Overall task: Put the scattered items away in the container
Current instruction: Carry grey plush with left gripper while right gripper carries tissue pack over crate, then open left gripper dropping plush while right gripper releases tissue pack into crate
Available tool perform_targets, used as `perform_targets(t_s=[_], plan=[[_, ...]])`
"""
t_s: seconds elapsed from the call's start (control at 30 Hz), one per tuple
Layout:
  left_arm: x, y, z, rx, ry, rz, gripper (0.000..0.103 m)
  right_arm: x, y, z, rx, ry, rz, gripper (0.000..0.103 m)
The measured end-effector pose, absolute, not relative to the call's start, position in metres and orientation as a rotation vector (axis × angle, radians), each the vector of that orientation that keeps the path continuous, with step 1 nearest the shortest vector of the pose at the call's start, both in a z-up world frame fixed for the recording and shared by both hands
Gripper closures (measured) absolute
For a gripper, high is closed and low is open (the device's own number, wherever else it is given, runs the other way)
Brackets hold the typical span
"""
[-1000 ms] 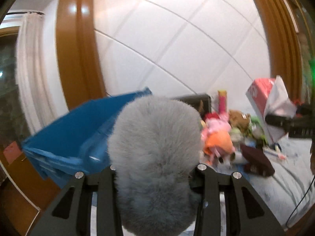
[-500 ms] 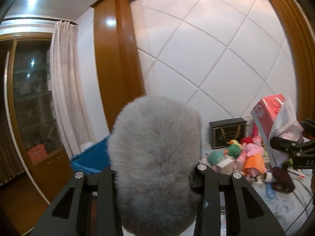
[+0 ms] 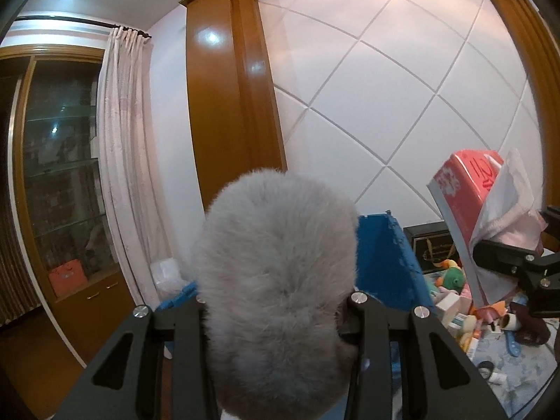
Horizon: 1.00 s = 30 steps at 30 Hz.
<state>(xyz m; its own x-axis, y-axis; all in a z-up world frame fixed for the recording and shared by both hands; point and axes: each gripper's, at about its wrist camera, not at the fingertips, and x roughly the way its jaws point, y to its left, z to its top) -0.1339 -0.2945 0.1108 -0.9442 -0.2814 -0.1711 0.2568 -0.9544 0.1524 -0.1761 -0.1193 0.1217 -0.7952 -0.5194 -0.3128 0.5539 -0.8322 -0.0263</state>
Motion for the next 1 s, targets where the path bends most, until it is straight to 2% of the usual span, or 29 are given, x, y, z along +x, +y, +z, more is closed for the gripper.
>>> perform_targets(t_s=[0.4,1.0], plan=[[-0.203,-0.334,0.111,0.303,-0.175,-2.857,0.066,-0.21,-0.193,0.132,0.43,0.193,-2.523,0.019],[-0.259,-0.349,0.091,0.39,-0.163,-2.842,0.064,-0.296,-0.208,0.091,0.613,0.225,-2.544,0.019]])
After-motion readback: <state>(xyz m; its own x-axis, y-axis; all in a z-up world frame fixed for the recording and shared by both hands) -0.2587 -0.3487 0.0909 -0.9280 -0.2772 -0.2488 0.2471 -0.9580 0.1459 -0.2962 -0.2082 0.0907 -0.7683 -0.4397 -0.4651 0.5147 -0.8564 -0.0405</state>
